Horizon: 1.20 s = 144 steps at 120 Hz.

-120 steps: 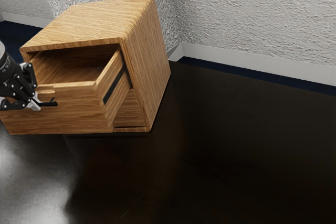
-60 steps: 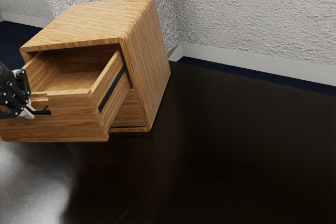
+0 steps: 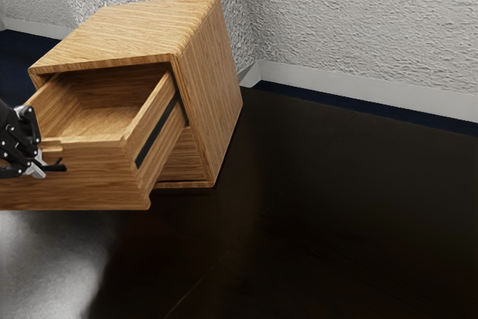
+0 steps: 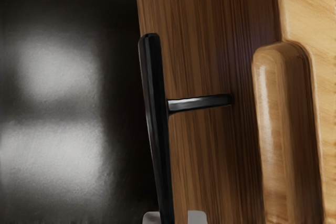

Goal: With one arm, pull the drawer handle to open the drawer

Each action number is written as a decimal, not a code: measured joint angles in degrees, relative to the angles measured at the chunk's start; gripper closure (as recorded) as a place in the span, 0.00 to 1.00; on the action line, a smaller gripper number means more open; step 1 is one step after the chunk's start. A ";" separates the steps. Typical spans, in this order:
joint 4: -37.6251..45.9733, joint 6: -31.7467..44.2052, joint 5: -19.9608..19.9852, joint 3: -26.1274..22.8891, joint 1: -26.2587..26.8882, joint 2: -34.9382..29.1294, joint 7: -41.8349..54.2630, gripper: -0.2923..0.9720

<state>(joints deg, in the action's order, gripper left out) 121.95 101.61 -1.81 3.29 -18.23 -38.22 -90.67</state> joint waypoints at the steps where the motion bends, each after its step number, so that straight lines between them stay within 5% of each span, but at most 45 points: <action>1: 0.01 -0.02 0.00 0.00 0.00 -0.01 -0.01 0.85; 44: 0.05 -0.39 0.15 -0.46 -0.33 -0.10 -0.34 0.85; 109: -0.35 -1.41 0.33 -2.74 -0.31 -4.08 -0.43 0.68; 144: -31.05 -14.73 0.19 -3.45 0.16 16.71 -0.45 0.36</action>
<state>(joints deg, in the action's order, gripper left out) 90.90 86.88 -1.63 -0.16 -18.08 -21.51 -91.12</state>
